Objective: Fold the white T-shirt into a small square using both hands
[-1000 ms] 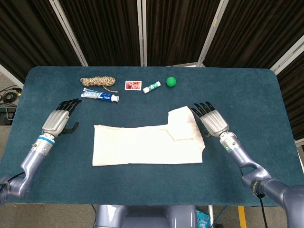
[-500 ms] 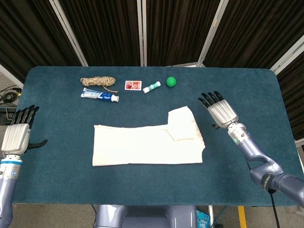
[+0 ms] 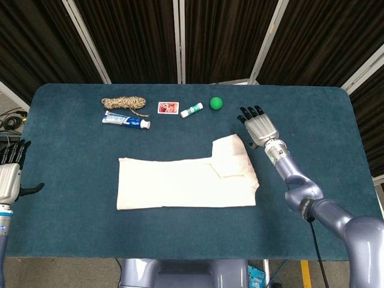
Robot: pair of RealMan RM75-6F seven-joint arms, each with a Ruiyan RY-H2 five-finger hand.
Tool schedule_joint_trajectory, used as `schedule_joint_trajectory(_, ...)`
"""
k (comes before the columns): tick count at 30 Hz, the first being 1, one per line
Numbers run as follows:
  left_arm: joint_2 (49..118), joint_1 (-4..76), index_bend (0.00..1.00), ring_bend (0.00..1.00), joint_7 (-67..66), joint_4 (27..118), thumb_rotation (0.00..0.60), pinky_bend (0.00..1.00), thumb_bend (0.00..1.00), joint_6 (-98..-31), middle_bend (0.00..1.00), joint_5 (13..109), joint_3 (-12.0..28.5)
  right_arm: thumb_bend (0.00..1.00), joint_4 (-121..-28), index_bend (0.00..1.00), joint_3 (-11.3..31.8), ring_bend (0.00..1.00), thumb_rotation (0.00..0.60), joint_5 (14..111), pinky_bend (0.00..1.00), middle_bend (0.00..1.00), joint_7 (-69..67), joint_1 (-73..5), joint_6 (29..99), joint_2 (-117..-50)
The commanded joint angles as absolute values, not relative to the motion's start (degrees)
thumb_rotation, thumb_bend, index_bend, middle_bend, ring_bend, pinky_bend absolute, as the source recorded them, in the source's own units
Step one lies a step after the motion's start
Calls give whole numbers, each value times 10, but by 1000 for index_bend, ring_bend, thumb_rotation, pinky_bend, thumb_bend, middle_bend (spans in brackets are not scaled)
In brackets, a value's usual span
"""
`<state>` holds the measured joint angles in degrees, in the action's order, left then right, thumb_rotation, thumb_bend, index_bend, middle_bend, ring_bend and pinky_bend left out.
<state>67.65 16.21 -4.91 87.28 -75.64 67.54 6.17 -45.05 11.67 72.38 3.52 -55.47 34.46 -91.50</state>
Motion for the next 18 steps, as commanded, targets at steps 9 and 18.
schedule_joint_trajectory(9, 686, 163, 0, 0, -70, 861, 600, 0, 0, -745, 0, 658, 73, 224, -255, 379, 122, 0, 600, 729, 0, 5, -54, -618, 268, -1045)
schedule_joint_trajectory(18, 693, 164, 0, 0, -78, 852, 600, 0, 0, -735, 0, 650, 78, 233, -189, 392, 107, 0, 600, 759, 0, 8, -134, -635, 244, -1089)
